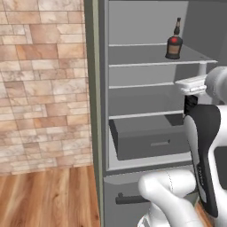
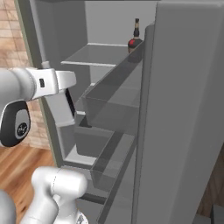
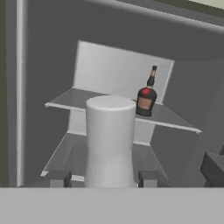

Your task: Place the liquors on the top shelf of the fridge to keep them out of children's reach, and place the cucumber on lower shelves for easy access.

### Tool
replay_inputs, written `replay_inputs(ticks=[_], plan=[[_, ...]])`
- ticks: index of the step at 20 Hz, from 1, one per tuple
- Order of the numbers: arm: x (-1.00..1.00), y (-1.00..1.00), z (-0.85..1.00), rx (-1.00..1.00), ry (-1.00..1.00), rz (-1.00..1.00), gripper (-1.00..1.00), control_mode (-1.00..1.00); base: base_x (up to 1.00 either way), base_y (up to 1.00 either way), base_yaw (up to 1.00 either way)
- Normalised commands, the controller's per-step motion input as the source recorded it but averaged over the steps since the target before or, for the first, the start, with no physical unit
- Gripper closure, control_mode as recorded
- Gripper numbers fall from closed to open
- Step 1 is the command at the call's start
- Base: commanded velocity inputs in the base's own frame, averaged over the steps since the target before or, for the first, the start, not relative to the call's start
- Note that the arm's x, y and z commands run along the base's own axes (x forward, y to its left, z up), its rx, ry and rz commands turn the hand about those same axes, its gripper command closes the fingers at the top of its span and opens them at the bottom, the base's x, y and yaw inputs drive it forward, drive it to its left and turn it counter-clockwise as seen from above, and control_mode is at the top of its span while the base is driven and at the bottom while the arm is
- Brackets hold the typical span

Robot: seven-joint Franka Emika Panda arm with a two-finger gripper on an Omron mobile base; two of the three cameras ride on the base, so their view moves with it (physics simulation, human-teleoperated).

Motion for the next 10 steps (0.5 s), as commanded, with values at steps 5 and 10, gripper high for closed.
replay_inputs(ticks=[5, 10], plan=[[0.02, 0.04, 0.26, 0.0, -0.17, 0.0, 1.0, -1.0, 0.0, 0.0, 0.0], [0.03, 0.13, 0.42, 0.03, 0.0, 0.0, 1.0, -1.0, 0.0, 0.0, 0.0]])
